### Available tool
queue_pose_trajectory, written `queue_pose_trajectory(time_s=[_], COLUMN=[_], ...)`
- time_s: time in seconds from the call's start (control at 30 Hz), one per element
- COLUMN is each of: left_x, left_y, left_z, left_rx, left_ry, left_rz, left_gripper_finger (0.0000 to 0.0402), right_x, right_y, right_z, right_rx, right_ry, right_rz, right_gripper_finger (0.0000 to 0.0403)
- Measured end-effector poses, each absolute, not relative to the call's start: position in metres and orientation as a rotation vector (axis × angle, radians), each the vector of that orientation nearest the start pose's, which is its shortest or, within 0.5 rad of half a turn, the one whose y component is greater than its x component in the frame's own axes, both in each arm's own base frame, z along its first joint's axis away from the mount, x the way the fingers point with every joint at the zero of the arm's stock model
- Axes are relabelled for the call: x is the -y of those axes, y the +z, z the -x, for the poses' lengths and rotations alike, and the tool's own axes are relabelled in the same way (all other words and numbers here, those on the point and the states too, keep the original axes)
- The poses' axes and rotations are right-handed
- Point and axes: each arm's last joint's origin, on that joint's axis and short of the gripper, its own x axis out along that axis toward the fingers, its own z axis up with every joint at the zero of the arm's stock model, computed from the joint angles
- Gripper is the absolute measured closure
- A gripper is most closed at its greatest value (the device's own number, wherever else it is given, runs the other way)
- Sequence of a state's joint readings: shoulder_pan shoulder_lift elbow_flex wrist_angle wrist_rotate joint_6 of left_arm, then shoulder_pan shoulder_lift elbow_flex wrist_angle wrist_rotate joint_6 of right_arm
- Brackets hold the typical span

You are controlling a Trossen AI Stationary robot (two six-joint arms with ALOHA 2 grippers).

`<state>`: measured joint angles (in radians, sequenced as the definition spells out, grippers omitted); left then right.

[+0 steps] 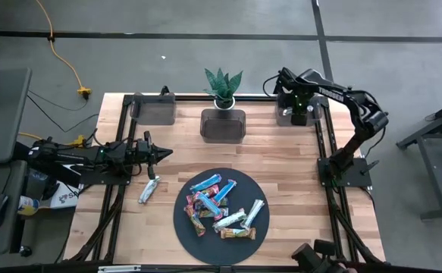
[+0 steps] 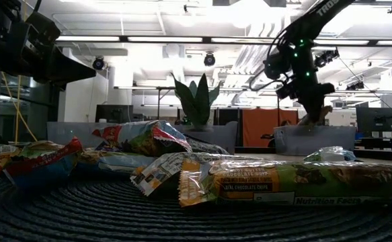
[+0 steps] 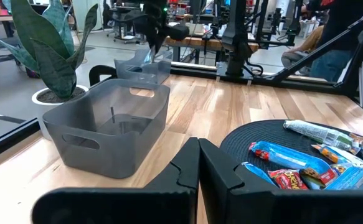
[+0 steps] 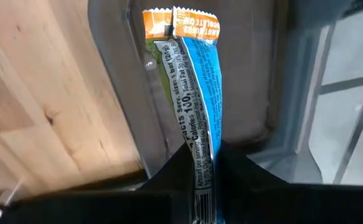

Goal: Pick and place Granola Bars by type
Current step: Put the yellow granola bar into the right black bin

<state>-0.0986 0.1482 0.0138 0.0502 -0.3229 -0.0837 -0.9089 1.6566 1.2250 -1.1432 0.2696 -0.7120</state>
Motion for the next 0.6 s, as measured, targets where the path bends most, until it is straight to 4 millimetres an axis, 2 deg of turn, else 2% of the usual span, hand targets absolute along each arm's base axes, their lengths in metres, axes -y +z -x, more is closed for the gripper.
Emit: queue_pose_trajectory(time_s=[0.17,0.6], left_x=[0.001,0.001], left_y=[0.161,0.161], left_z=[-0.105,-0.105], left_rx=[-0.073,-0.073], left_ry=[0.228,0.228], left_rz=[0.066,0.066], left_gripper_finger=[0.0400,0.0400], right_x=[0.234,0.234], right_y=[0.210,0.184], right_z=[-0.173,-0.174], right_rx=[-1.715,-1.631], right_ry=[-0.314,-0.410], right_rz=[-0.001,0.008], right_gripper_finger=[0.0370,0.0343])
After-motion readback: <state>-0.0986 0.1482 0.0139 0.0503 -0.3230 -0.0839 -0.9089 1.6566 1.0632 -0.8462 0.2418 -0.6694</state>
